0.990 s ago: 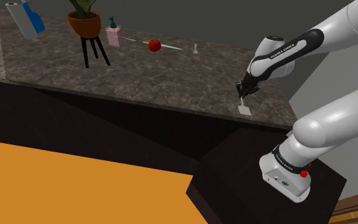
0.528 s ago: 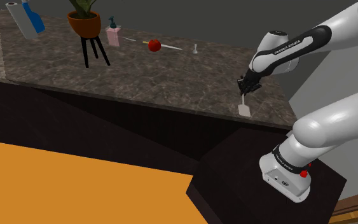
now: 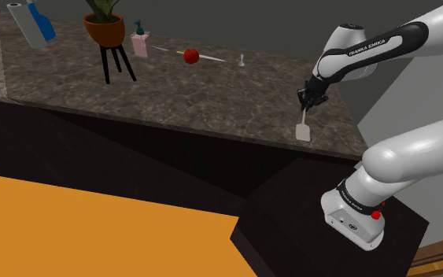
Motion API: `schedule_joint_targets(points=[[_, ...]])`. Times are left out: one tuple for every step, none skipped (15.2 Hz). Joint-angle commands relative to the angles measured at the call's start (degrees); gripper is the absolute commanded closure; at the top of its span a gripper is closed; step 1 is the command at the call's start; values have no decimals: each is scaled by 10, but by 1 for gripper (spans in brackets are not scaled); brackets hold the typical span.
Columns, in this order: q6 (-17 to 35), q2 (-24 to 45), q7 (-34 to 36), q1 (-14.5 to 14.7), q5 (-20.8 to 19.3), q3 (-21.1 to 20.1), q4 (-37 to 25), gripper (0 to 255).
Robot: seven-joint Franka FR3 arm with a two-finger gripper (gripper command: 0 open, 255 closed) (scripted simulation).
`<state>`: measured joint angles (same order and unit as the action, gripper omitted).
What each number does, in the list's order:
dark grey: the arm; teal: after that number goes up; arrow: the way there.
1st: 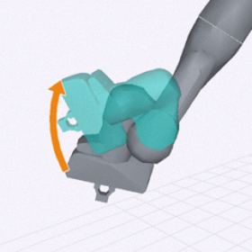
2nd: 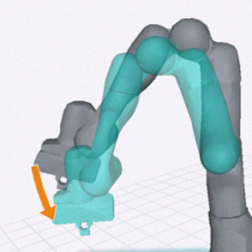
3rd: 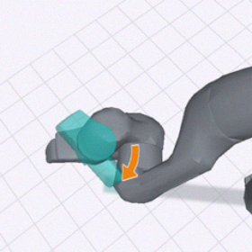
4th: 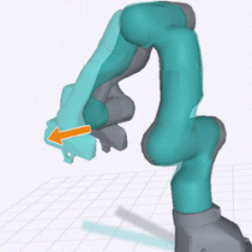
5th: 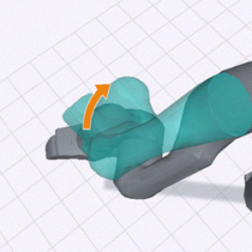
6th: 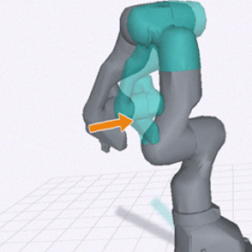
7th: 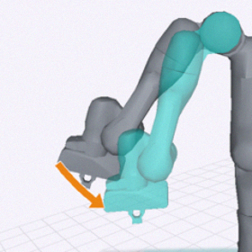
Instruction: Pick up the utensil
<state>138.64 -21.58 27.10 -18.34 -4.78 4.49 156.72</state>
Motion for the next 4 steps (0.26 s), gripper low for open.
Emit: schedule_joint_targets(points=[[-21, -15, 0, 0, 1, -1, -6, 255], [-31, -21, -1, 0, 1, -1, -10, 255], [-32, -22, -1, 0, 1, -1, -10, 255], [-32, -22, -1, 0, 1, -1, -10, 255]])
